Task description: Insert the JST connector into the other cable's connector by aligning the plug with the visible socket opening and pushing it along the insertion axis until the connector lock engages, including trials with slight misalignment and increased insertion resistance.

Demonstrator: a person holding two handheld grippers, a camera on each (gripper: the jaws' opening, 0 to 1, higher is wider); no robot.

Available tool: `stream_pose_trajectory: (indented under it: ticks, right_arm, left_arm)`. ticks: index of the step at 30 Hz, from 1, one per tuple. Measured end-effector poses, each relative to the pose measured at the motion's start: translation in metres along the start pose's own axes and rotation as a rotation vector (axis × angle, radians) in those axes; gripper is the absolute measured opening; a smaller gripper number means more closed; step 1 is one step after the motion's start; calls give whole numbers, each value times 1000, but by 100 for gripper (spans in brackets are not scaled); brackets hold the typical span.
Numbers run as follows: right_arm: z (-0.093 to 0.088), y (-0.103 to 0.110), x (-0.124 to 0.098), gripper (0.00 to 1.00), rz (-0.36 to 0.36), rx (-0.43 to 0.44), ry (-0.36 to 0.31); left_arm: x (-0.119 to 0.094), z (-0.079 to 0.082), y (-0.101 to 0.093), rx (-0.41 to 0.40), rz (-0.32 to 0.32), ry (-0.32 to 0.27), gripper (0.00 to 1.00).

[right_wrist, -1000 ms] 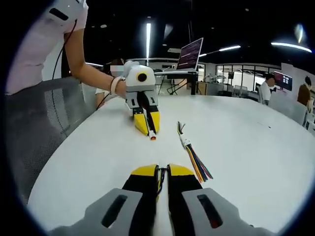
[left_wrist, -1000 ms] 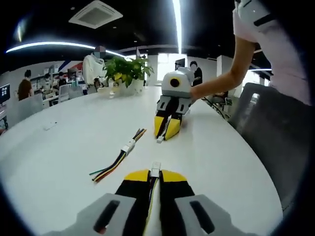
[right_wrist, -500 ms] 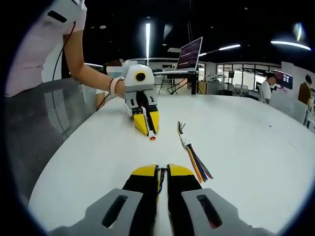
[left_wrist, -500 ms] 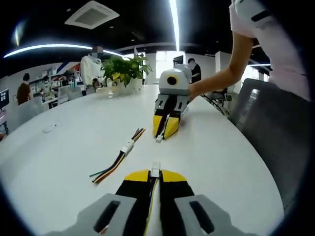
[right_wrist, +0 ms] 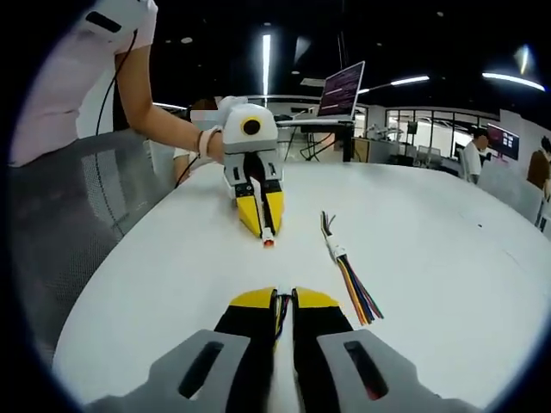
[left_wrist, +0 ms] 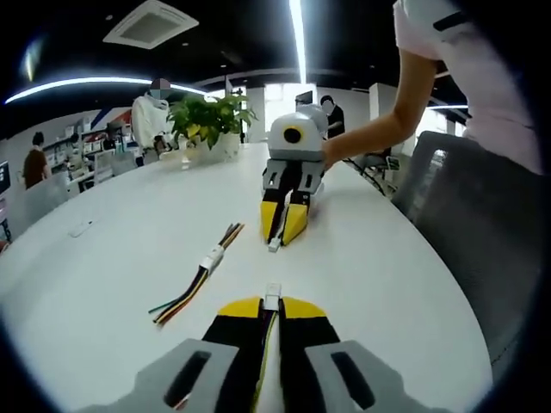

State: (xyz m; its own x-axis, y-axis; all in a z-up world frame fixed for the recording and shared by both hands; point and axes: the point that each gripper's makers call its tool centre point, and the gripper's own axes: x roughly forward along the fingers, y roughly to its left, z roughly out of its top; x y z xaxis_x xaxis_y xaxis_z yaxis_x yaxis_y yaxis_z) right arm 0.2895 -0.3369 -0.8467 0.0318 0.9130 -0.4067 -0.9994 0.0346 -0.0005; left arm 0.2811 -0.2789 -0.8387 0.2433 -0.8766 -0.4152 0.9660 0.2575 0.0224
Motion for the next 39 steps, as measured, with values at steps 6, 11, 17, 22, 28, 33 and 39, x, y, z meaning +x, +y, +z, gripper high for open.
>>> stream_pose_trajectory:
  ticks: [6, 11, 17, 22, 28, 33, 39]
  right_arm:
    - [8, 1, 1, 3, 7, 9, -39]
    - [19, 1, 1, 3, 8, 3, -65]
    - [30, 5, 4, 3, 14, -7, -89]
    - [34, 8, 7, 3, 28, -17, -96]
    - [39, 12, 10, 3, 43, -16, -111]
    - [39, 17, 13, 3, 56, -34, -102]
    - [36, 21, 16, 3, 68, -39, -84]
  left_arm:
    - [-1, 3, 0, 11, -5, 4, 0]
    - [-2, 9, 0, 6, -9, -6, 0]
    - [-1, 18, -3, 12, -22, -26, 0]
    - [-1, 25, -3, 19, -30, -38, 0]
    - [-1, 28, -4, 6, -40, -39, 0]
    - [0, 30, -6, -9, -48, -43, 0]
    - [2, 28, -9, -10, -62, -25, 0]
